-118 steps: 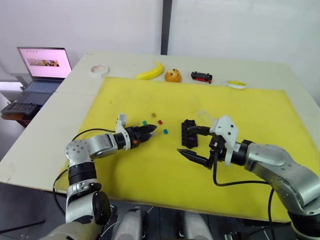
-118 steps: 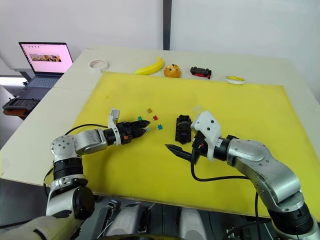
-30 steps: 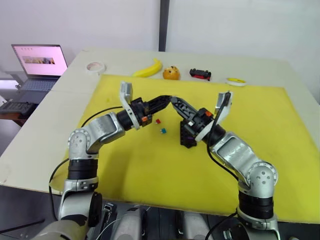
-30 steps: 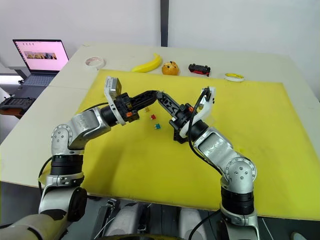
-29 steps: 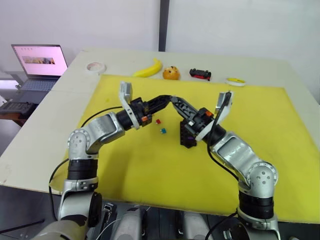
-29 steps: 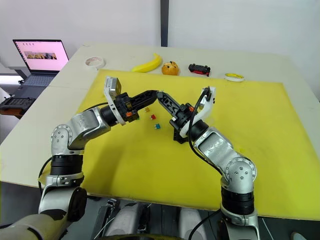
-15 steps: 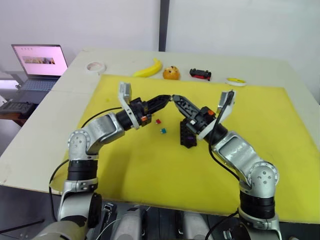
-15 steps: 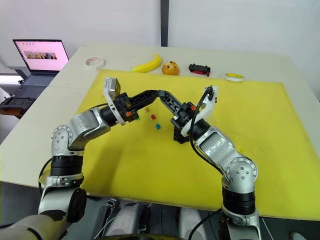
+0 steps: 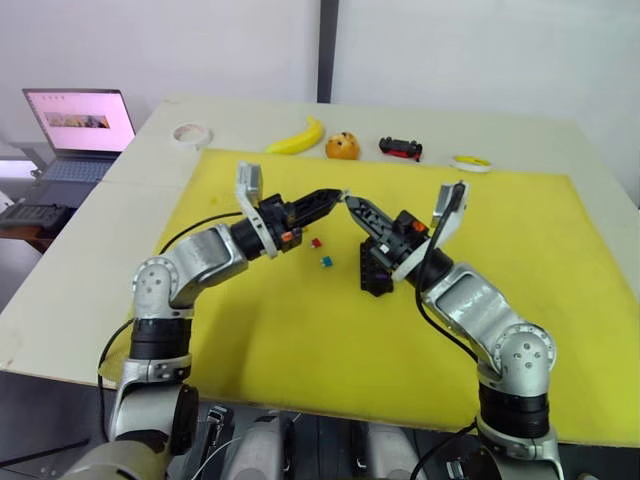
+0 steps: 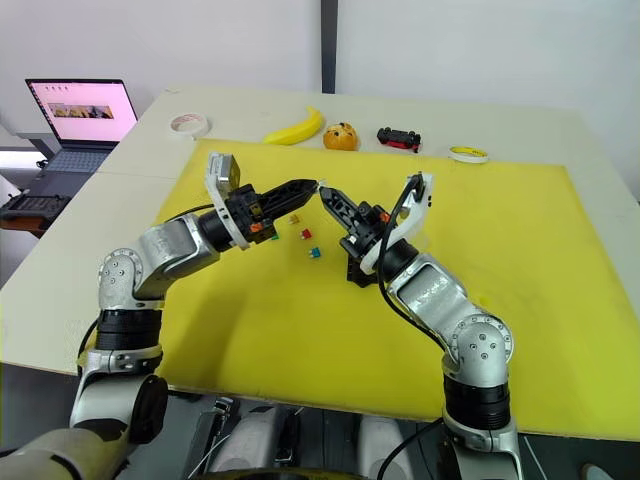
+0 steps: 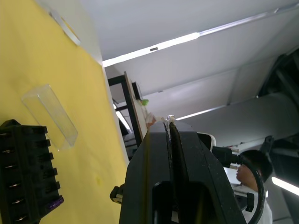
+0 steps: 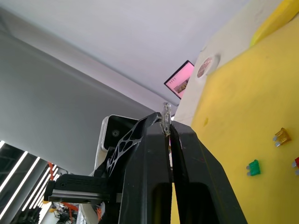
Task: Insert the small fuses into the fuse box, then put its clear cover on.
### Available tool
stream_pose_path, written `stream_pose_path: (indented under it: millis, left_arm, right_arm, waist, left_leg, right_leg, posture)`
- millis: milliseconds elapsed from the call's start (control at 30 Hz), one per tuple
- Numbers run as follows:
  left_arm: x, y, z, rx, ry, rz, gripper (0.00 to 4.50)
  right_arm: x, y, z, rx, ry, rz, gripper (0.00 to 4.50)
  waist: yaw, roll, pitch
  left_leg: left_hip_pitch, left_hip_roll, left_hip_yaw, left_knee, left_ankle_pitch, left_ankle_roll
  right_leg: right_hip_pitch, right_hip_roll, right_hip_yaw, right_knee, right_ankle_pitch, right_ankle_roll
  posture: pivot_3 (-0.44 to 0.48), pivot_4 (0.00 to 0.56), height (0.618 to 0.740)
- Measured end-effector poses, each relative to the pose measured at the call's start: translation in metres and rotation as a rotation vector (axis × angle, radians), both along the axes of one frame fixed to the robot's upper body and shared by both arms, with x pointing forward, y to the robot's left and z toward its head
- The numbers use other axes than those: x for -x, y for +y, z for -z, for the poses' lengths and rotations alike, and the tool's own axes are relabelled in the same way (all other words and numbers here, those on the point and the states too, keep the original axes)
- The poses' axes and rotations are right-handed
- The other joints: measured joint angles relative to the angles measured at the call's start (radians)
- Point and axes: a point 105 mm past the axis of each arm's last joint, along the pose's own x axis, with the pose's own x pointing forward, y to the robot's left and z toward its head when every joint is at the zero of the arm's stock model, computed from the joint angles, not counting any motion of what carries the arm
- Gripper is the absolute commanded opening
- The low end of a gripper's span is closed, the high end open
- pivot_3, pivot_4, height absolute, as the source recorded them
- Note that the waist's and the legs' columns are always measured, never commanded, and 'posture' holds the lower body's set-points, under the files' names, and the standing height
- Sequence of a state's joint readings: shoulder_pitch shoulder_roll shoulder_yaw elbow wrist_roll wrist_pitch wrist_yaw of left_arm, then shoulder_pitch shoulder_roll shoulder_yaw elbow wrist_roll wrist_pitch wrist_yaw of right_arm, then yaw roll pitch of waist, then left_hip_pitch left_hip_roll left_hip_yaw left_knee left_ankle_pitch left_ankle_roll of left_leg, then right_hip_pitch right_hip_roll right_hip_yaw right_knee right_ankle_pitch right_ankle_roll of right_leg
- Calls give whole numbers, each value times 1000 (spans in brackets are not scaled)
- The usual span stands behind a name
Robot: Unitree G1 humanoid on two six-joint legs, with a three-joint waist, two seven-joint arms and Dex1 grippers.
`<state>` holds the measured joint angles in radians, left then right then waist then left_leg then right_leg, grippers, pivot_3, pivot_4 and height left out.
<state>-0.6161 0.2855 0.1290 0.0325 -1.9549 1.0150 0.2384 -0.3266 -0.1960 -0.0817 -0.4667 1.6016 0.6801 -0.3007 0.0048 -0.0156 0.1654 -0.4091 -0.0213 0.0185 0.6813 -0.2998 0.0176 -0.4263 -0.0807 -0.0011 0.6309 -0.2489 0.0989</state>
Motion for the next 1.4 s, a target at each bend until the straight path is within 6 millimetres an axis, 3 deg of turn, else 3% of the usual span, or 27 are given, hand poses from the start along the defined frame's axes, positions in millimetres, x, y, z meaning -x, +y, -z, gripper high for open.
stream_pose_path:
  millis: [67, 167, 267, 367, 500, 633, 767, 1133, 1400]
  left_arm:
    - [2, 3, 3, -30, -6, 10, 1362]
    - [4, 11, 12, -107, -30, 35, 2943]
    - [6, 34, 14, -298, -157, 58, 4418]
    - [12, 40, 3, -412, -335, 112, 4468]
    - [22, 32, 16, -675, -739, 284, 4468]
    - [10, 15, 38, -761, -1031, 376, 4468]
    - [0, -1, 54, -767, -1150, 411, 4468]
    - [-9, -24, 77, -807, -1248, 437, 4468]
    - [-11, -34, 74, -802, -1267, 434, 4468]
  right_arm:
    - [0, -2, -3, -18, -7, 0, 0]
    - [4, -4, -10, -11, -48, -30, 0]
    - [13, -15, -21, 133, -156, -86, 0]
    - [18, -22, -26, 284, -252, -137, 0]
    - [10, -46, -21, 706, -427, -199, 0]
    - [-3, -62, 5, 1007, -584, -322, 0]
    - [-9, -67, 29, 1186, -722, -460, 0]
    - [-16, -65, 47, 1261, -839, -563, 0]
    - [-19, -71, 55, 1286, -825, -585, 0]
  waist:
    - [-1, 0, 0]
    - [-2, 0, 1]
    - [-14, 2, 3]
    - [-15, 3, 3]
    - [-13, 5, 5]
    - [-4, 4, 5]
    - [0, 4, 6]
    - [8, 4, 7]
    - [6, 4, 7]
  left_leg:
    - [0, 0, 0, 0, 0, 0]
    - [0, 0, 0, 0, 0, 0]
    - [0, 0, 1, 0, 0, 1]
    - [1, 0, 2, -1, -1, 2]
    - [1, -1, 6, 0, -2, 4]
    - [1, 0, 6, 1, -2, 4]
    - [-1, 1, 6, 1, -3, 6]
    - [-1, 0, 5, 3, -3, 5]
    - [-1, 1, 4, 3, -2, 5]
  right_leg:
    - [0, 0, 0, 0, 0, 0]
    - [0, 1, -1, 0, 0, 0]
    - [0, 2, -1, 0, -1, -2]
    - [1, 2, -1, -1, -2, -3]
    - [2, 2, 1, -4, -3, -4]
    - [2, 2, 1, -5, -3, -4]
    - [0, 1, 1, -5, 0, 0]
    - [0, -1, 1, -2, 0, 1]
    - [0, -1, 0, -1, 0, 1]
  posture:
    - [0, 150, 740]
    - [0, 150, 740]
    - [0, 150, 740]
    - [0, 150, 740]
    - [0, 150, 740]
    - [0, 150, 740]
    - [0, 150, 740]
    - [0, 150, 740]
    - [0, 150, 740]
